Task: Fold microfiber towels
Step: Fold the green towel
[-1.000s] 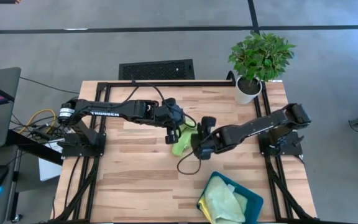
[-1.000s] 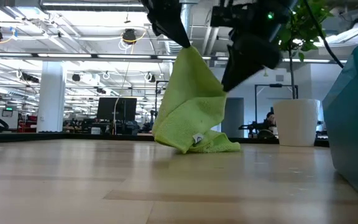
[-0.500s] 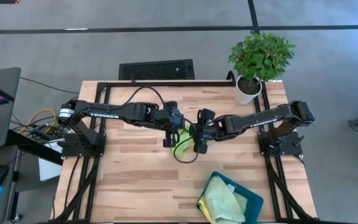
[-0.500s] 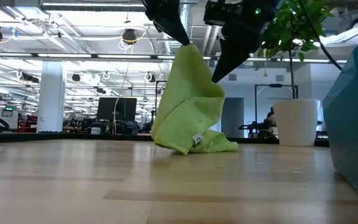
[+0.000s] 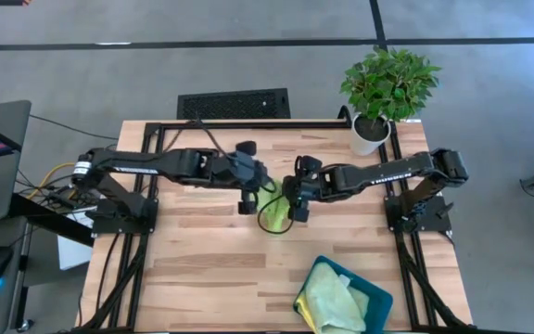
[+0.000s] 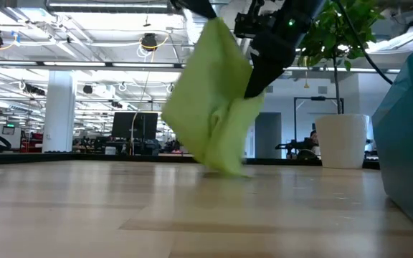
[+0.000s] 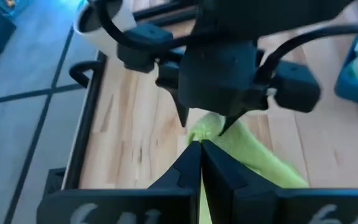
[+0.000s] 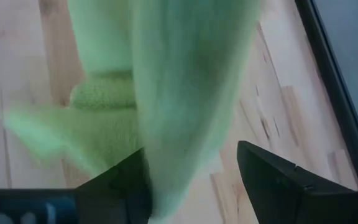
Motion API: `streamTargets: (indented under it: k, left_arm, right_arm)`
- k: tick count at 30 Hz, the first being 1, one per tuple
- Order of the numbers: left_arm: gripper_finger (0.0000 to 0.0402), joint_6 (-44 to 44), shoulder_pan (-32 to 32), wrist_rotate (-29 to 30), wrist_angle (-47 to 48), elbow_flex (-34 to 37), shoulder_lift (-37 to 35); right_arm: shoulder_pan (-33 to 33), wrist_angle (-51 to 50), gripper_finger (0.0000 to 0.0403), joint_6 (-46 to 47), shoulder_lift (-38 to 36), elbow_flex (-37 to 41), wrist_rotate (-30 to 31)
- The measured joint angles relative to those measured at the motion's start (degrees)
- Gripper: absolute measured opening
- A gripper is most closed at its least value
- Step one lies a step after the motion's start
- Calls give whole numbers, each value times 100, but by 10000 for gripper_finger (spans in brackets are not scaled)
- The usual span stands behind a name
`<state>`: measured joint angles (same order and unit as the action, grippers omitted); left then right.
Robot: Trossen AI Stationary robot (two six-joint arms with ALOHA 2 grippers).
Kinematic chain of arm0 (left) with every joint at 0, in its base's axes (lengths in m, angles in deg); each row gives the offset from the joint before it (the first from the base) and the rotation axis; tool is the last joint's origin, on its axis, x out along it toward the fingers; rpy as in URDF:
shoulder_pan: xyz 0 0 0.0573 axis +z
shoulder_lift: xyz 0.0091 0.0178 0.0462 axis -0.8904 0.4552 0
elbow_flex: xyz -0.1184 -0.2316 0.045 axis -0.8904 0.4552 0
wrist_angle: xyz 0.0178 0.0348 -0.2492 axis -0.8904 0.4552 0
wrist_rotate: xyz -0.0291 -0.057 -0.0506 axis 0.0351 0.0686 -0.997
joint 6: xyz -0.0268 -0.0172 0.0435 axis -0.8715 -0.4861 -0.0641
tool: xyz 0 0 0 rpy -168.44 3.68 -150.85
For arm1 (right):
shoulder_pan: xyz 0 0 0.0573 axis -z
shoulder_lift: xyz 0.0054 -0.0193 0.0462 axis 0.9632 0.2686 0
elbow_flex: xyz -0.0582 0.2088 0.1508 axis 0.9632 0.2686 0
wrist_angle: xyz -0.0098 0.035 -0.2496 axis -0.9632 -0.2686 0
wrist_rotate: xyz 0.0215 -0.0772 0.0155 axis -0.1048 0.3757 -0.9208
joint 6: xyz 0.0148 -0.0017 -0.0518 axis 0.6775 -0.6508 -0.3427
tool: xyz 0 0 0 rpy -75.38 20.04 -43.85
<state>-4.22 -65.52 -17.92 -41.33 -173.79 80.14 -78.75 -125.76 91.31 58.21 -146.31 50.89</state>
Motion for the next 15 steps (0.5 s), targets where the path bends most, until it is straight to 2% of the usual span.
streamTargets:
  k: [5, 9, 15]
  left_arm:
    - [0, 0, 9, 284, -32, -2, -293]
    - [0, 8, 13, 314, -73, -2, -373]
    - [0, 111, 7, 308, -73, -17, -378]
  right_arm:
    - [-21, 2, 240, -50, 0, 0, -39]
    - [1, 107, 240, -53, 82, -2, -417]
    - [83, 114, 240, -269, 315, 10, -440]
